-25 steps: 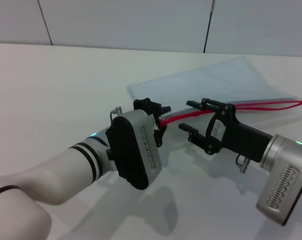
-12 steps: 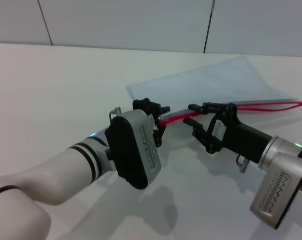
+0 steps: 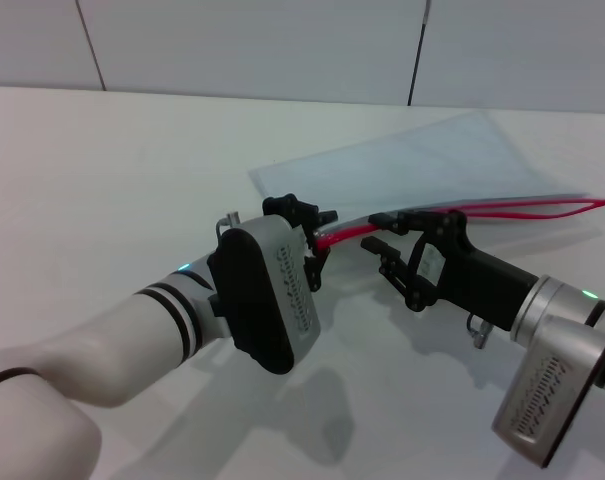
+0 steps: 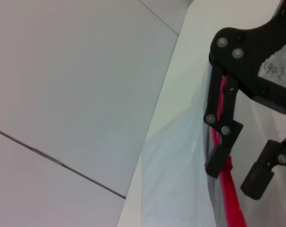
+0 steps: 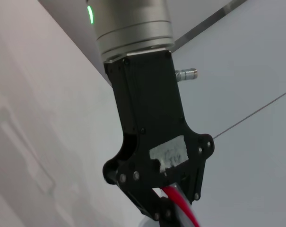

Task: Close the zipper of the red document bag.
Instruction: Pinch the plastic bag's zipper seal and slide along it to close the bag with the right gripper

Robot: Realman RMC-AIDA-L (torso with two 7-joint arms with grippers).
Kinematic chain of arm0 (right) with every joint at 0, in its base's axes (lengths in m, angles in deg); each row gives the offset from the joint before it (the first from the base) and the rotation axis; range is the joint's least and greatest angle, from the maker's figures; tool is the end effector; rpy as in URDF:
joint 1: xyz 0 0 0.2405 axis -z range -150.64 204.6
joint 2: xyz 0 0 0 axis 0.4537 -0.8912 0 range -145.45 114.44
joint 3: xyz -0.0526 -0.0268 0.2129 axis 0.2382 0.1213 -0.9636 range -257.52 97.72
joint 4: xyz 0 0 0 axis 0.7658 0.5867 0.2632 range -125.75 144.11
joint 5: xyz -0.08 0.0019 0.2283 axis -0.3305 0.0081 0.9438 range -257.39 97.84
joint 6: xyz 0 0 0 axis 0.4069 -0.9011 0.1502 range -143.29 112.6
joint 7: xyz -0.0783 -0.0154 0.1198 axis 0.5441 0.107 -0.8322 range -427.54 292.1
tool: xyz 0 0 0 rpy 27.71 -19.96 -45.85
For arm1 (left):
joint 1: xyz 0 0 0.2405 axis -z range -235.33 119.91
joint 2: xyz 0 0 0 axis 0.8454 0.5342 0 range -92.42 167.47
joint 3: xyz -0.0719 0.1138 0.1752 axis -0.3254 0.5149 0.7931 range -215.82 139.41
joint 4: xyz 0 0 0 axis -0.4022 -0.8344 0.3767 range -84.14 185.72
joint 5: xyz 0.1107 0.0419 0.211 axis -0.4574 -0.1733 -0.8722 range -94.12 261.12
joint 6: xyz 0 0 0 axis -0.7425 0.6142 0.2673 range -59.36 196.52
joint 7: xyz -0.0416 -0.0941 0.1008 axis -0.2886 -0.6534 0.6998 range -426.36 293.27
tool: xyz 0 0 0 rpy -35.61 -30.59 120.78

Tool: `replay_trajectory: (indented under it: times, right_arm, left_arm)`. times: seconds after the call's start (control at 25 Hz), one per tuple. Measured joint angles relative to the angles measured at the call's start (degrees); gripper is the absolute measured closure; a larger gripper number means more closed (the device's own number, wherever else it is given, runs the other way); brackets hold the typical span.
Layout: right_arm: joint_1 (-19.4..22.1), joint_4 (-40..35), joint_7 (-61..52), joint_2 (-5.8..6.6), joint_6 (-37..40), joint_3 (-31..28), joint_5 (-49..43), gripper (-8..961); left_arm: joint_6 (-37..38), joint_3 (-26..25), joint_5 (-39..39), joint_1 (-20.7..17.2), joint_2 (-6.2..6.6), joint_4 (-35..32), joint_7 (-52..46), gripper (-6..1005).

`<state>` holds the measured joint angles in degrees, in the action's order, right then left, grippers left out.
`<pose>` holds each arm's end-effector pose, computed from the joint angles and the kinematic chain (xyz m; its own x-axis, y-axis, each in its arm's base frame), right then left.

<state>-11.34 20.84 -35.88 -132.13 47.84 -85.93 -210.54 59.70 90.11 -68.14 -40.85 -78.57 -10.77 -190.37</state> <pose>0.2377 0.3304 -0.1046 0.7819 0.6220 0.0431 0.4425 -0.5050 -0.7411 -0.1643 0.3413 -0.1155 0.9373 -0.3074 -0.1641 -0.3176 -0.5599 -0.7653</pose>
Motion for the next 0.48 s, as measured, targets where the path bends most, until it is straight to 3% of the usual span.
replay_trajectory:
  times: [0.48]
  right_arm:
    - [-0.1,0.3,0.1,0.00,-0.2,-0.7,0.0,731]
  left_arm:
    - [0.0,0.4,0.5,0.2,0.08,0.0,0.2,952]
